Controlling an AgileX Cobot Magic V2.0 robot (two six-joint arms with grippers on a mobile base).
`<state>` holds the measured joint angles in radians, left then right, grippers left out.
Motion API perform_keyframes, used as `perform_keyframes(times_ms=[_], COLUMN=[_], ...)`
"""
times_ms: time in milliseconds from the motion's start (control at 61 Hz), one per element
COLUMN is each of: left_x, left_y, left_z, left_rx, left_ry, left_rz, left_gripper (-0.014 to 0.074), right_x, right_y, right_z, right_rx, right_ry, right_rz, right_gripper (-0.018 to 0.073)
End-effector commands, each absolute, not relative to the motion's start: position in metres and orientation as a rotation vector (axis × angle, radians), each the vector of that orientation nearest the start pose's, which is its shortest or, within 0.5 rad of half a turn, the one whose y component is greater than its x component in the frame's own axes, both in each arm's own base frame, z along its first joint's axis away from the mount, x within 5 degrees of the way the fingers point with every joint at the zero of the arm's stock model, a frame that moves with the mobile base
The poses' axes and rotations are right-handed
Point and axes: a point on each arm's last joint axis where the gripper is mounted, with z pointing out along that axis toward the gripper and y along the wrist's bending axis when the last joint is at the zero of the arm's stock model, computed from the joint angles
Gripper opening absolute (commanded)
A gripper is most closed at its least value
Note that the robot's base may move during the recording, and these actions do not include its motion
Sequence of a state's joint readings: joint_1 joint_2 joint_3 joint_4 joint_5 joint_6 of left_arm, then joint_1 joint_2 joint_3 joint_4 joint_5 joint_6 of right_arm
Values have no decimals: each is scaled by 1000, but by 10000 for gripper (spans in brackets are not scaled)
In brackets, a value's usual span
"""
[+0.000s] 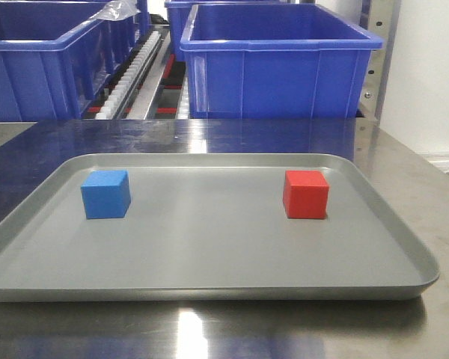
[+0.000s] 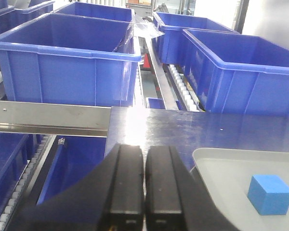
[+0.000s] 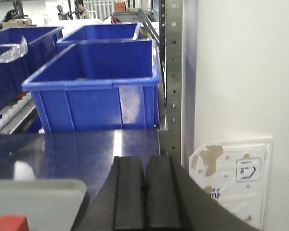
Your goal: Sort and place red and blue blocks on shelf
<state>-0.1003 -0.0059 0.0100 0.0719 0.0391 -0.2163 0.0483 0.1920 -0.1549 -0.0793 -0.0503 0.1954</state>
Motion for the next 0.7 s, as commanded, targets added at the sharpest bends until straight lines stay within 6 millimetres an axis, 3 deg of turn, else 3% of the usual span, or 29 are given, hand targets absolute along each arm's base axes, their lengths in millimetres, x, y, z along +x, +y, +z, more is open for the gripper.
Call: perform_keyframes(times_ms=[0,197,377,541,688], left_x=[56,56,56,56,56], left_y=[-6,-6,-6,-6,-6], left_z=[202,202,202,202,202], left_rx=[-37,-37,-37,-37,-37], left_ry=[1464,1464,1464,1464,1464], left_rz=[-207,-207,-207,-207,-207], left_gripper=[132,132,132,132,132], right_x=[79,114,152,180,201], right_y=[5,6,8,15,25], right_z=[297,332,358,368,363], right_rx=[39,44,62,51,20], right_ry=[1362,1430,1623,1904,2131], right_rz=[142,140,133,129,124], right_gripper=[46,46,46,46,46])
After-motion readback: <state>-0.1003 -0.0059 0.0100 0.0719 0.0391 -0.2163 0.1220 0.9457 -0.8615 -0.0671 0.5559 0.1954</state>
